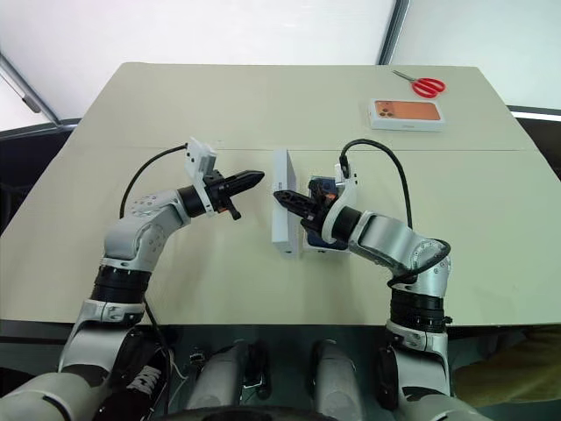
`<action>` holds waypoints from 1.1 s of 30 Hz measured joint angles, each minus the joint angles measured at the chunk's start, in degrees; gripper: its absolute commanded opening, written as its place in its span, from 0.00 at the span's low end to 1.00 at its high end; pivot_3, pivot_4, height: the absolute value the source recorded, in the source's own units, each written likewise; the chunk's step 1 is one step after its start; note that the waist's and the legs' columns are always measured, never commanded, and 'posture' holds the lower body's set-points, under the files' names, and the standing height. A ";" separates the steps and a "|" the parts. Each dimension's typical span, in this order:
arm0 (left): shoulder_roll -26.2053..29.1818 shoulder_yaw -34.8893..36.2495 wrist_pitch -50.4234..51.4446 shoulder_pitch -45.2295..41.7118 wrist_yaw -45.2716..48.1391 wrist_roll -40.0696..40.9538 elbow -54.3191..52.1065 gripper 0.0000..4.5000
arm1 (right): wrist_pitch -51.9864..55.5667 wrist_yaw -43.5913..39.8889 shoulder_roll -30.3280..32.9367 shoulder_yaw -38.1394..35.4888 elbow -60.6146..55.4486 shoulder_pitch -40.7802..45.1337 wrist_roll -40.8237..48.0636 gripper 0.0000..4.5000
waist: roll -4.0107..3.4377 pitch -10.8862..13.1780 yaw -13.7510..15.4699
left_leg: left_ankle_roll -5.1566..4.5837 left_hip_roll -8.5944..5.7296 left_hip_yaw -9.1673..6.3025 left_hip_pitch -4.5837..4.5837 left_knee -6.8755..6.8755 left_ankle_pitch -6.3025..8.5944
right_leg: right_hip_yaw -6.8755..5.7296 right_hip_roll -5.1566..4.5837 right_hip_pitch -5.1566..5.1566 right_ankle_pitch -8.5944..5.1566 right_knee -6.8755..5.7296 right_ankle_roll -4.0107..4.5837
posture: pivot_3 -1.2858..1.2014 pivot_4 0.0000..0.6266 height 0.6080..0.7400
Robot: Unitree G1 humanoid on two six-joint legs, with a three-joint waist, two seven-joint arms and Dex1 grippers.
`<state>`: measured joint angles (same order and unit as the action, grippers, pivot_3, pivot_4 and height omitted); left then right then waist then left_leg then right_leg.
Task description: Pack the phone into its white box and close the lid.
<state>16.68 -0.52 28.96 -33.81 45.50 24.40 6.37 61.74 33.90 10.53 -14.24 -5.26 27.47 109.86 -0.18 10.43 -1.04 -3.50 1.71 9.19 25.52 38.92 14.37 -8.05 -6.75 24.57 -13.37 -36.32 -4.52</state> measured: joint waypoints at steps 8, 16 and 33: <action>-3.82 -2.85 0.56 2.84 -1.02 -0.30 -0.58 0.00 | -5.32 -3.72 4.22 3.60 -0.27 -1.25 -2.13 0.13 | 0.01 0.00 0.41 | -0.08 -0.01 -0.01 0.03 0.04 0.05 | 0.00 -0.03 -0.02 0.00 0.03 0.00 | 0.52 0.24 0.98; -8.66 -5.36 -3.30 1.17 -1.91 -2.84 6.66 0.00 | -6.36 -9.42 10.54 4.93 -0.14 -1.89 -8.19 0.84 | 0.01 0.00 0.39 | -0.32 -0.01 0.00 0.05 0.06 0.18 | 0.00 -0.03 0.00 0.00 0.06 0.00 | 0.52 0.24 0.98; -16.88 -7.90 -9.86 -5.70 -0.82 -6.93 19.98 0.00 | -22.94 -57.98 46.31 13.70 -2.53 -5.43 -66.06 0.84 | 0.03 0.02 1.53 | -0.56 0.00 0.00 0.17 0.18 0.33 | -0.08 -0.09 0.06 -0.01 0.20 -0.01 | 0.52 0.24 0.98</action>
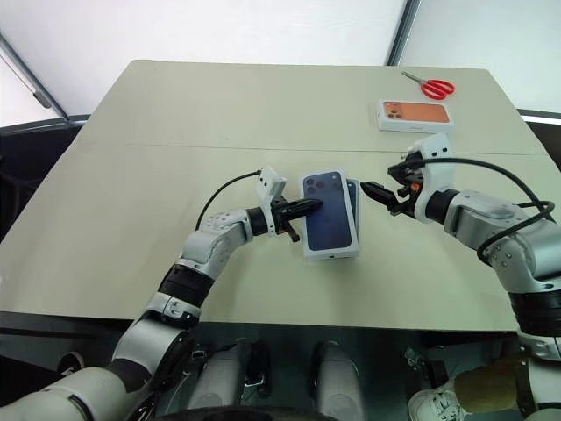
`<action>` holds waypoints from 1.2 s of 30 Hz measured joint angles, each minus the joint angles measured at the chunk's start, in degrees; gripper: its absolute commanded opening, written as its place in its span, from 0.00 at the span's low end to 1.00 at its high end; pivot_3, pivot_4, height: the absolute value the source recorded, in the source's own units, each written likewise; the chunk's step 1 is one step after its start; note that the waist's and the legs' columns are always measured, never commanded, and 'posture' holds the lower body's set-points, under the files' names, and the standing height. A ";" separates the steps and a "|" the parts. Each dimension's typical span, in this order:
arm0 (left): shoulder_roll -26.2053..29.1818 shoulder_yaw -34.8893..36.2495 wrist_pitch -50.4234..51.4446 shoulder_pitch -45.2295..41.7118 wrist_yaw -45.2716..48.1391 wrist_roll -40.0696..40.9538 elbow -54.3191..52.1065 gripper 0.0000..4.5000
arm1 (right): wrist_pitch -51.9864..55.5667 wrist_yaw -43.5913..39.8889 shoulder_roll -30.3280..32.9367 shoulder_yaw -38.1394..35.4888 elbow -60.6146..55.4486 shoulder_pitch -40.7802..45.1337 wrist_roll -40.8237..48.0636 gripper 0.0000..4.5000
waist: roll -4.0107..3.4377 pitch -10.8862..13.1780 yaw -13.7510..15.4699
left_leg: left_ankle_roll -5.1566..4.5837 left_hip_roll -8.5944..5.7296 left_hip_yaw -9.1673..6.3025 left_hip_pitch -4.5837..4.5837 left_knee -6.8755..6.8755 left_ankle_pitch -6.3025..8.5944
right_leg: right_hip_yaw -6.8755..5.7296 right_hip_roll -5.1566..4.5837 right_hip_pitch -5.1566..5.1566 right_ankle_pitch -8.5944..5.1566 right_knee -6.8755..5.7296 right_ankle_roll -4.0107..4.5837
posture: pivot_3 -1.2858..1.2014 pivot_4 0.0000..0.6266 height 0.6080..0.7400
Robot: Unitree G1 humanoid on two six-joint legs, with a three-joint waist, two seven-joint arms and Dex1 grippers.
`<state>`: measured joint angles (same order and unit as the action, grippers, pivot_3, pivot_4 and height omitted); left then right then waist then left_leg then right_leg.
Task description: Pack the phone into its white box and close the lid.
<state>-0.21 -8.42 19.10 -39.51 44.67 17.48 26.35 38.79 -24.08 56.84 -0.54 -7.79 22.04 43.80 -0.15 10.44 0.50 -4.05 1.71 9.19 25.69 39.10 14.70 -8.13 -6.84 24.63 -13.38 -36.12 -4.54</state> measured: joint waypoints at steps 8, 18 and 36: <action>3.86 0.50 -0.08 -0.16 1.44 -0.69 -1.22 0.00 | -7.12 -8.80 -0.83 1.83 -0.02 -3.93 -13.33 0.08 | 0.02 0.01 0.12 | 0.24 0.08 -0.03 0.00 0.01 -0.14 | -0.02 -0.02 0.01 0.02 -0.02 0.03 | 0.52 0.24 0.98; 11.46 0.91 5.80 4.19 3.27 -0.57 -8.77 0.00 | -9.12 -13.04 -6.51 2.53 0.45 -1.72 -20.16 0.01 | 0.01 0.01 0.36 | 0.37 0.05 -0.06 0.00 0.04 -0.22 | -0.04 -0.09 -0.03 0.02 0.00 0.05 | 0.52 0.24 0.98; 4.19 0.08 1.36 -0.62 2.02 -3.27 4.03 0.00 | -7.63 -15.08 -9.78 3.27 0.04 -1.70 -27.30 0.01 | 0.01 0.00 0.24 | 0.32 0.02 -0.06 -0.04 0.07 -0.19 | -0.07 -0.16 -0.08 0.03 -0.02 0.05 | 0.52 0.24 0.98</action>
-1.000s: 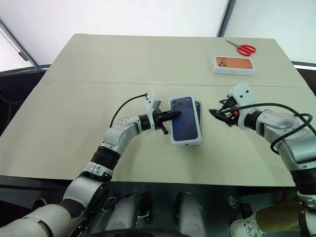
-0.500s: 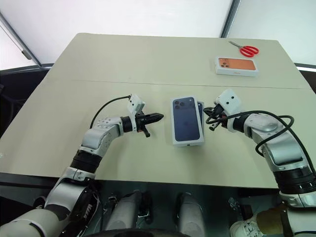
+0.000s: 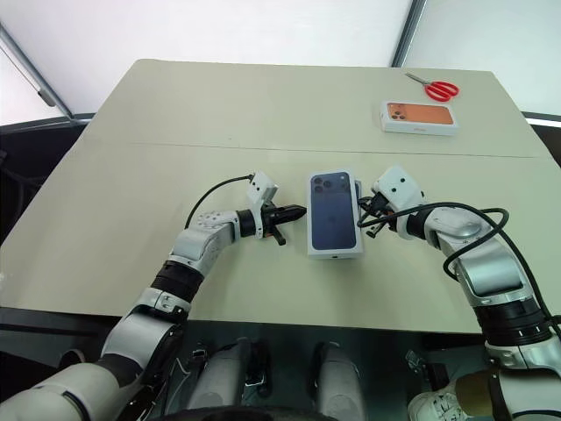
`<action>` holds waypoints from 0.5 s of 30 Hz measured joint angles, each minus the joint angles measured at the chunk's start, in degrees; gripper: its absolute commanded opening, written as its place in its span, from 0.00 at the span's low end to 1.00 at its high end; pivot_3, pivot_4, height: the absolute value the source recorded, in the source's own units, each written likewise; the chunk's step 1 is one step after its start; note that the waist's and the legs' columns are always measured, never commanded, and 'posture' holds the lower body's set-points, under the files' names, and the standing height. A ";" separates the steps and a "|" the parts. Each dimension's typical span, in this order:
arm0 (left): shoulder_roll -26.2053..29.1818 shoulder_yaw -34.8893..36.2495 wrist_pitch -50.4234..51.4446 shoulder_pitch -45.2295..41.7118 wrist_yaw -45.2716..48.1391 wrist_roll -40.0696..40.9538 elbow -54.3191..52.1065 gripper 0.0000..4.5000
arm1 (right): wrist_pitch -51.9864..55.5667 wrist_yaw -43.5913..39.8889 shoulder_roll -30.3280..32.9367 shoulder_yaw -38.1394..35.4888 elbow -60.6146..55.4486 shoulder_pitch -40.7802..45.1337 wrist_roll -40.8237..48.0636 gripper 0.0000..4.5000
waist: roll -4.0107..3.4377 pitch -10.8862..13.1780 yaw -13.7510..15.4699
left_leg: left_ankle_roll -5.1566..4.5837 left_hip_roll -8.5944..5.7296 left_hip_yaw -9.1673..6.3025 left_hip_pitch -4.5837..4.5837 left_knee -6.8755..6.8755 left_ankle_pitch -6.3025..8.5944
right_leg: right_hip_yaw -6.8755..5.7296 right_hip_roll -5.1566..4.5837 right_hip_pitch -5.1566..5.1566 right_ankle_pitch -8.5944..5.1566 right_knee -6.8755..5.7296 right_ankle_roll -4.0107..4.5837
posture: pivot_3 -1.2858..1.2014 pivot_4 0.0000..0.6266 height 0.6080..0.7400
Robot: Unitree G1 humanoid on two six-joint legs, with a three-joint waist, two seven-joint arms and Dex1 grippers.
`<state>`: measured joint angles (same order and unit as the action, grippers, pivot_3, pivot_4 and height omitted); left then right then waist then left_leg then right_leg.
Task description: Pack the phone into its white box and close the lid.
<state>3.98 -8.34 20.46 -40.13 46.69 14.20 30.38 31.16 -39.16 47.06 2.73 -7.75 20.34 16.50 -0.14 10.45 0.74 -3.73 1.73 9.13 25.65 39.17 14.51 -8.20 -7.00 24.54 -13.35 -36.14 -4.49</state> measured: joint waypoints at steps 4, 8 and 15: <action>-0.73 0.30 0.01 -1.49 -0.74 -0.03 1.58 0.00 | 0.50 0.17 -0.06 -0.54 -0.15 -0.04 -0.68 0.01 | 0.00 0.00 -0.01 | 0.00 0.00 0.00 0.01 0.00 0.00 | 0.00 0.00 0.01 0.00 0.00 0.00 | 0.52 0.24 0.98; -1.73 0.75 -0.84 -4.20 -1.10 -0.35 5.31 0.00 | 0.51 0.23 -0.07 -1.00 0.04 -0.04 -1.79 0.01 | 0.01 0.00 -0.02 | 0.00 0.00 0.01 0.01 0.00 0.00 | -0.03 0.01 0.01 0.00 0.00 0.00 | 0.52 0.24 0.98; -2.51 0.74 -3.15 -6.32 -1.13 -2.10 9.10 0.00 | 0.56 0.47 -1.17 -1.07 1.20 -0.03 -3.45 0.01 | 0.01 0.01 -0.09 | 0.02 0.01 0.01 0.02 0.00 -0.02 | -0.06 0.04 0.02 0.00 -0.01 -0.01 | 0.52 0.24 0.98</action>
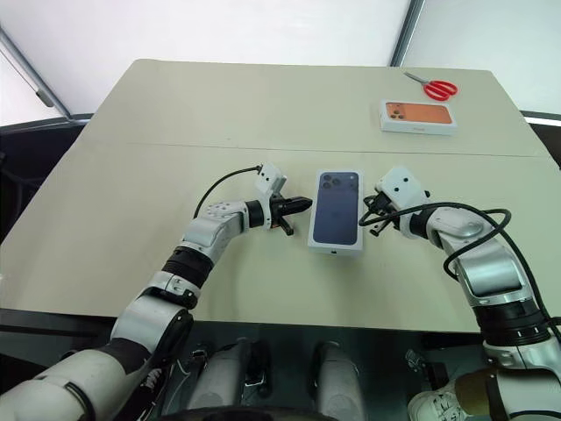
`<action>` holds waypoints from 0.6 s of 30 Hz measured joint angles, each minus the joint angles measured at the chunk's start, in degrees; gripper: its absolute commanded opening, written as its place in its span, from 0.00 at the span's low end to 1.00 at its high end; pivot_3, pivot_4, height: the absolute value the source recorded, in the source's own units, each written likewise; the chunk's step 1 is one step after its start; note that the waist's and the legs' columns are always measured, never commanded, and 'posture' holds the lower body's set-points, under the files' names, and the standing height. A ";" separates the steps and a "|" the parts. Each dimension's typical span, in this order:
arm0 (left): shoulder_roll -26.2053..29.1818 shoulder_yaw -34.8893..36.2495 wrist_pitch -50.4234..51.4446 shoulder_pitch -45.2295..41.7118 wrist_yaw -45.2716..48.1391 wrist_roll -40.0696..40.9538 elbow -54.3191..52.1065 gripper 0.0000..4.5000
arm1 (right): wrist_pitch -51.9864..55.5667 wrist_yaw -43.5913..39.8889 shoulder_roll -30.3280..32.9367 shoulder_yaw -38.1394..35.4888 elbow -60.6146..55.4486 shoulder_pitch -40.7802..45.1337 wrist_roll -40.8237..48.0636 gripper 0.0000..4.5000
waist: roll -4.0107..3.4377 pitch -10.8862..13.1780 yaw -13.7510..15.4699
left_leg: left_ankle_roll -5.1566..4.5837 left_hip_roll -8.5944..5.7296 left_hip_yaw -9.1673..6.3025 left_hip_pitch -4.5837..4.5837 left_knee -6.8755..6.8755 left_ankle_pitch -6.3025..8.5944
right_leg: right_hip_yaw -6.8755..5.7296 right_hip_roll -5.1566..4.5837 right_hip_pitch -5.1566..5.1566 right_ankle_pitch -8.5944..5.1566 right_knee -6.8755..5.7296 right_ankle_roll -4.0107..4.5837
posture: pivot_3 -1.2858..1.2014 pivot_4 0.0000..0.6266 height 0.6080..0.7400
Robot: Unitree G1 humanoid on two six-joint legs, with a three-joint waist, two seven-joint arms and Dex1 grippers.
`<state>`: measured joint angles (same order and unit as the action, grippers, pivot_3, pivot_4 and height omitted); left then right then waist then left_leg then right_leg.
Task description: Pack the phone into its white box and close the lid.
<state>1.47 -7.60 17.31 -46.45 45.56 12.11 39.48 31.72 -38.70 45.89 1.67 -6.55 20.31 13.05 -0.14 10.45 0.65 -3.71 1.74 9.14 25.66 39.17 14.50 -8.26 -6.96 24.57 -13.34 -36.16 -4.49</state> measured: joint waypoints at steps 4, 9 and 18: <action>-0.37 0.07 -0.17 -0.51 0.02 -0.20 0.84 0.00 | -0.39 0.16 -0.09 0.04 0.27 -0.19 -1.71 0.01 | 0.00 0.00 0.08 | 0.00 -0.02 0.00 0.00 0.01 0.00 | 0.00 -0.02 0.00 0.00 0.00 0.00 | 0.52 0.24 0.98; -0.51 0.07 -0.34 -0.54 0.03 -0.25 0.92 0.00 | -0.78 0.14 -0.53 0.33 0.90 -0.75 -3.40 0.01 | 0.00 0.00 0.05 | 0.04 -0.01 0.01 0.00 0.01 -0.02 | 0.00 -0.01 -0.01 0.00 -0.01 0.00 | 0.52 0.24 0.98; 0.79 0.97 -0.56 -1.09 -0.30 -0.17 0.96 0.00 | -1.86 -0.02 -0.90 0.44 2.11 -0.53 -5.45 0.01 | 0.00 0.00 -0.10 | 0.04 0.00 0.00 -0.01 0.01 -0.03 | 0.00 0.02 0.00 0.00 -0.02 0.00 | 0.52 0.24 0.98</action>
<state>2.26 -6.63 16.75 -47.54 45.26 11.94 40.44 29.86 -38.72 44.99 2.11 -4.44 19.78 7.60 -0.14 10.45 0.56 -3.67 1.73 9.14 25.66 39.18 14.47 -8.26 -6.94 24.56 -13.34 -36.17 -4.50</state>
